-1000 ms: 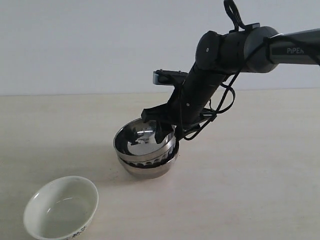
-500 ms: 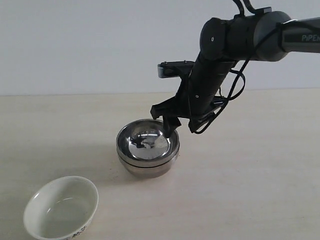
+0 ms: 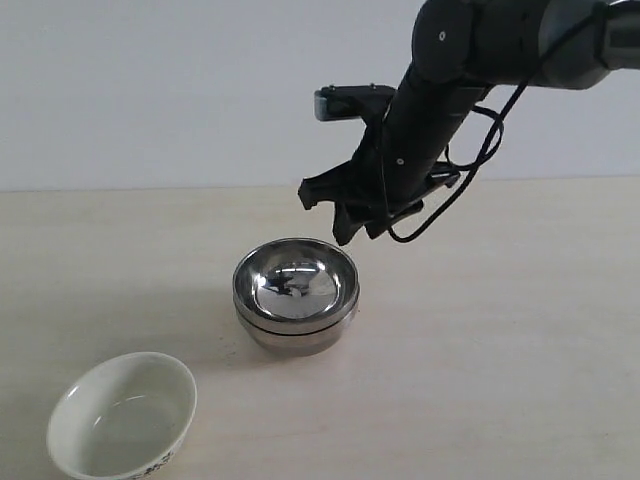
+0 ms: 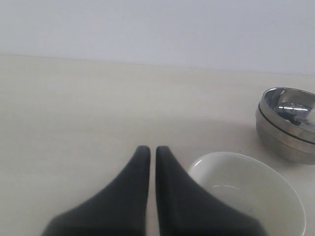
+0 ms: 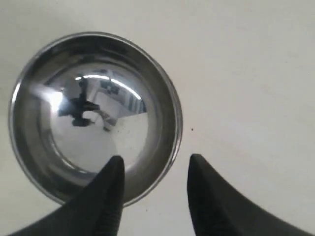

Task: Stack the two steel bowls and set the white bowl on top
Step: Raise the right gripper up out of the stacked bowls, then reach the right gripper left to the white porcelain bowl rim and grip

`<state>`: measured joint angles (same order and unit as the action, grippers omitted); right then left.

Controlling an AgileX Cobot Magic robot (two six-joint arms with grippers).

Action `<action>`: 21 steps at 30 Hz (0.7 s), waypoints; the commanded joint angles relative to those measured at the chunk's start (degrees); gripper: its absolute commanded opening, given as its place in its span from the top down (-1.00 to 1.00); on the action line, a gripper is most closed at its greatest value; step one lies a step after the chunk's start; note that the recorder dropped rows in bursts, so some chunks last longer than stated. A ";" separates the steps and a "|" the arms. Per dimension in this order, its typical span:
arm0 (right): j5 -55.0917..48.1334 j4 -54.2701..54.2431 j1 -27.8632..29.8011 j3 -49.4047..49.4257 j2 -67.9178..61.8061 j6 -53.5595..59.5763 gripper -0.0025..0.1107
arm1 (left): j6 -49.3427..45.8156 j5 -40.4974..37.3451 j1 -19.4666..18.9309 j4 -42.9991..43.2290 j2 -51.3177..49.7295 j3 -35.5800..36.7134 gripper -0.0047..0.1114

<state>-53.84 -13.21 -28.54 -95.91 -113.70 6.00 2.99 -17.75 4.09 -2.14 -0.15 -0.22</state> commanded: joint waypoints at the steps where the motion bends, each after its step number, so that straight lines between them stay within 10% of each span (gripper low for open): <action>1: -0.37 -0.44 -4.13 -0.23 2.76 7.39 0.31 | 0.05 0.16 -0.15 0.10 0.15 0.22 0.85; 6: 2.40 2.23 -12.49 -0.23 3.05 9.09 0.04 | 0.05 0.16 -0.15 0.10 0.15 0.22 0.85; 21: 8.55 7.79 -24.00 -0.23 1.75 4.46 0.05 | 0.05 0.16 -0.15 0.10 0.15 0.22 0.85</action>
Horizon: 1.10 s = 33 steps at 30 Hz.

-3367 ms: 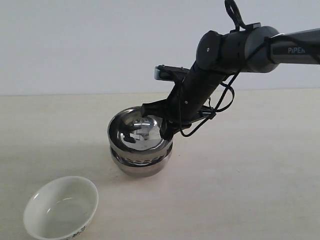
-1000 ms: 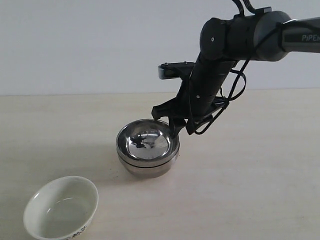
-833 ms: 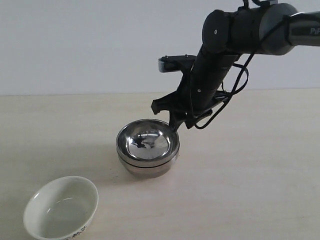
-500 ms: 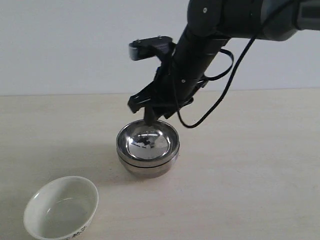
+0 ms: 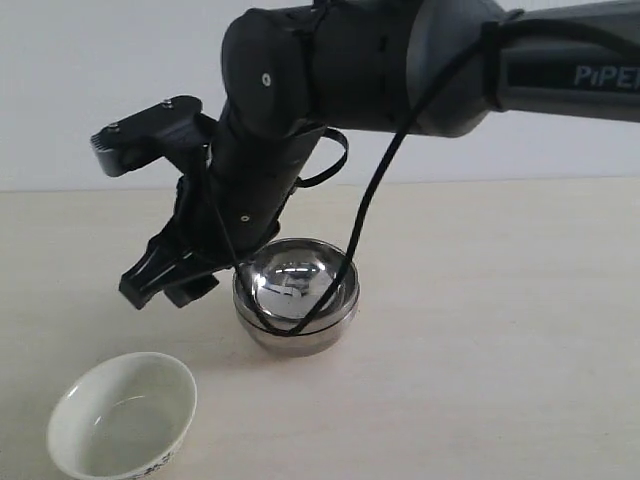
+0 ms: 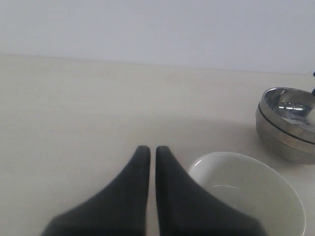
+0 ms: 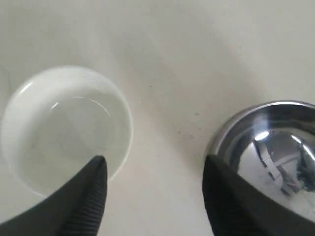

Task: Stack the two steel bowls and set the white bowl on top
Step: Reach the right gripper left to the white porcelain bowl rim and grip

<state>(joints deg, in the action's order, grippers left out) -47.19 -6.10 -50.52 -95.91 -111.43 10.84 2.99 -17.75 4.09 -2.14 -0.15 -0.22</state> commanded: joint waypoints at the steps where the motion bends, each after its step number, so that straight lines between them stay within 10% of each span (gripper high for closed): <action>1: 2.63 0.78 -2.76 -0.23 -1.63 -0.50 0.05 | 0.05 0.16 -0.15 0.10 0.15 0.22 0.85; 27: 11.91 3.46 -4.35 -0.23 -15.98 -1.37 0.06 | 0.05 0.16 -0.15 0.10 0.15 0.22 0.85; 33: 13.35 3.49 -4.35 -0.23 -15.98 -4.79 0.95 | 0.05 0.16 -0.15 0.10 0.15 0.22 0.85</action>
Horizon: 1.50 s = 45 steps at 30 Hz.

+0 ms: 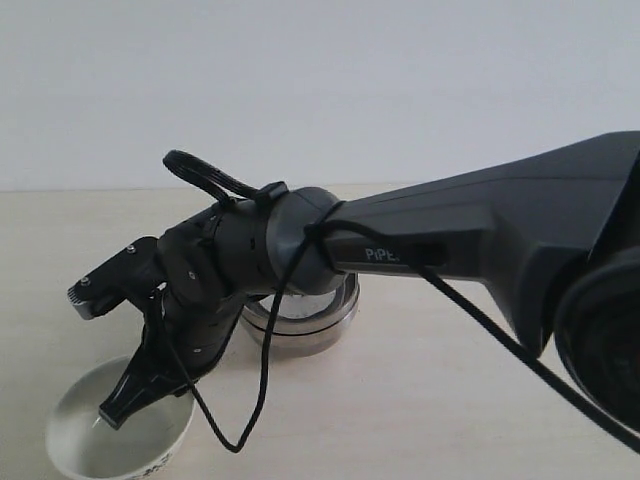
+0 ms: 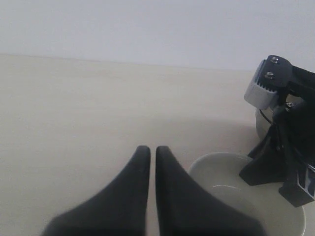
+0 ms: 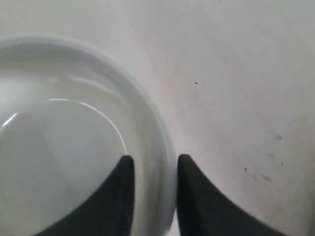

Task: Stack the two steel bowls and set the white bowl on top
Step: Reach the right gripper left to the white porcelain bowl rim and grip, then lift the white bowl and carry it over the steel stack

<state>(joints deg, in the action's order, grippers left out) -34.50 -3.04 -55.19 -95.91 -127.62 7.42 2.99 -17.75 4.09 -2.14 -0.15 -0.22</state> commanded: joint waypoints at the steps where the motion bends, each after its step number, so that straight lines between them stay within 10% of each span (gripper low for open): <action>1: 0.39 0.43 0.32 -0.23 0.21 -1.70 0.96 | 0.05 0.16 -0.15 0.10 0.15 0.22 0.85; 45: -22.31 -23.80 29.49 -8.71 8.97 3.96 0.96 | 0.05 0.16 -0.15 0.10 0.15 0.22 0.85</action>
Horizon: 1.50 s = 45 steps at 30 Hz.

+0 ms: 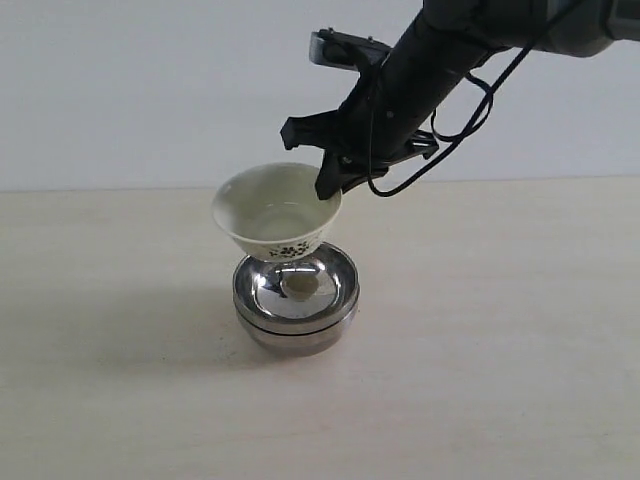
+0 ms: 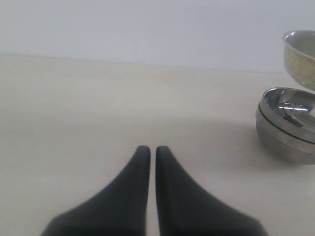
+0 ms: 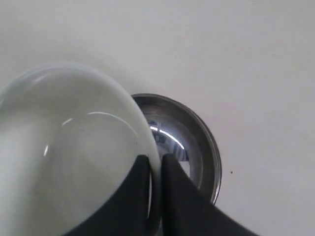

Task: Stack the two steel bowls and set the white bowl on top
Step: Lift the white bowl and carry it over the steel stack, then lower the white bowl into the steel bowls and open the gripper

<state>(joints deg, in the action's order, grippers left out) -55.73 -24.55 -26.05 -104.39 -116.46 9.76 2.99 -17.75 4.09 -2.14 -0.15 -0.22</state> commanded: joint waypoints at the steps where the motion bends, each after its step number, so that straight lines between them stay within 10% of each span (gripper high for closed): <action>1: -1.20 -2.65 0.35 -0.23 -2.86 2.21 0.96 | 0.05 0.16 -0.15 0.10 0.15 0.22 0.85; 45: 4.20 -10.39 3.06 6.61 -5.39 11.09 0.96 | 0.05 0.16 -0.15 0.10 0.15 0.22 0.85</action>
<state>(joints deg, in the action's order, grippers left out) -52.56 -32.63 -23.46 -97.78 -122.26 19.67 2.99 -17.75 4.09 -2.14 -0.15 -0.22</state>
